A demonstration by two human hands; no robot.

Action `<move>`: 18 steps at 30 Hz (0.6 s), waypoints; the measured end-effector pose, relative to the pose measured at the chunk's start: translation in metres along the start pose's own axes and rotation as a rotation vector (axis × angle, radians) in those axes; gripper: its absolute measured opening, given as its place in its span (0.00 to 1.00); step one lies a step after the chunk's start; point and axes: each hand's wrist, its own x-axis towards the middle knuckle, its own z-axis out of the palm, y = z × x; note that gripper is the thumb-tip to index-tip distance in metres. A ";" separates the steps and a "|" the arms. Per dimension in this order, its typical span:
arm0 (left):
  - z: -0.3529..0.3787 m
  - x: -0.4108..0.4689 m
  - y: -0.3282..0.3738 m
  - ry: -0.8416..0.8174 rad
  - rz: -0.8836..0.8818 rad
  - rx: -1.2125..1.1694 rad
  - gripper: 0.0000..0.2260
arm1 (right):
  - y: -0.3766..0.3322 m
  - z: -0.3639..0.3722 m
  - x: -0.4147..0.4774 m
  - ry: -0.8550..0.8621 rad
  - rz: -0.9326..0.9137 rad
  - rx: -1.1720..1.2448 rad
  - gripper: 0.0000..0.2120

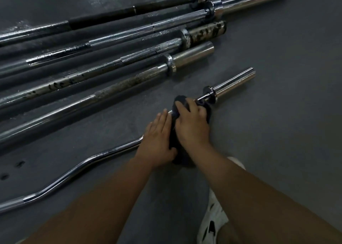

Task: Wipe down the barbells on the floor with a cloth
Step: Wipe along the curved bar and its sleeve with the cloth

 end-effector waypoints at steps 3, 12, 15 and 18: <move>-0.003 0.000 -0.004 0.001 0.027 -0.007 0.48 | 0.043 -0.018 0.022 -0.056 0.072 -0.041 0.26; -0.007 0.001 -0.008 -0.043 0.054 0.004 0.49 | 0.032 -0.014 0.016 -0.150 0.169 0.124 0.28; -0.005 0.000 -0.008 -0.031 0.059 -0.005 0.50 | 0.014 -0.009 0.019 -0.092 0.238 0.159 0.28; -0.005 0.001 -0.010 -0.050 0.063 -0.016 0.49 | 0.030 -0.014 0.018 -0.143 0.000 0.149 0.26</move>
